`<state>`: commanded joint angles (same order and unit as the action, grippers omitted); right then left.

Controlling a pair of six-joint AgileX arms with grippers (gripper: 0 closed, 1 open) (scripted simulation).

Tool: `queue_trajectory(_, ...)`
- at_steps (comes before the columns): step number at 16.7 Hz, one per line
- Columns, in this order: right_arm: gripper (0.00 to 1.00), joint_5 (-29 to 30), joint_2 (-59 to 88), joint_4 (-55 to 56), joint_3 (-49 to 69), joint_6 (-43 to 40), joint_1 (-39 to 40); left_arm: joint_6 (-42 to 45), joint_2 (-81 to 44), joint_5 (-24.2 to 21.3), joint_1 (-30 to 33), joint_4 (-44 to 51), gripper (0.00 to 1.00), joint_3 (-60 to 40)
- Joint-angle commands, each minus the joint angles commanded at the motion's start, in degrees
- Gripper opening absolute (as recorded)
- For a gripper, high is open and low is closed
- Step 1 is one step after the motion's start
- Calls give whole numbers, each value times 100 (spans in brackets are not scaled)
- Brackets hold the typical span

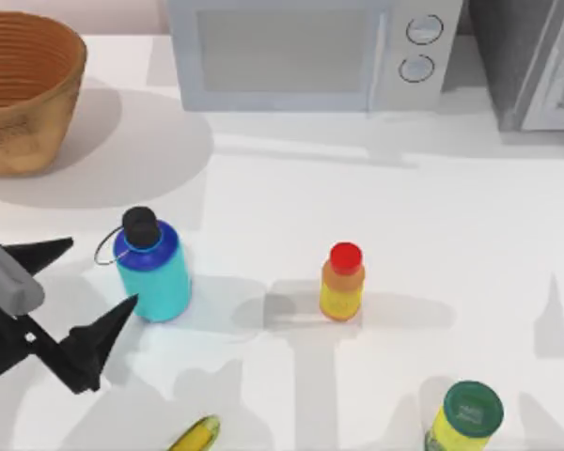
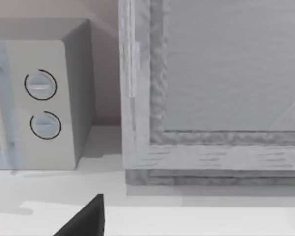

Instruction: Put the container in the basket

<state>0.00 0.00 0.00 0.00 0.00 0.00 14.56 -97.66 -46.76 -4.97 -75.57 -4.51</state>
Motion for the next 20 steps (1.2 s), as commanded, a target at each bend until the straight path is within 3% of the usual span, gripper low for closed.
queue_trajectory(4,100,0,0,0,0,0,0,85,-863,-414,-68,-686,100,-43)
queue_trajectory(11,100,0,0,0,0,0,0,80,-962,-436,-36,-756,100,-40)
queue_trajectory(20,100,0,0,0,0,0,0,-469,-1987,844,1307,-1116,100,-1129)
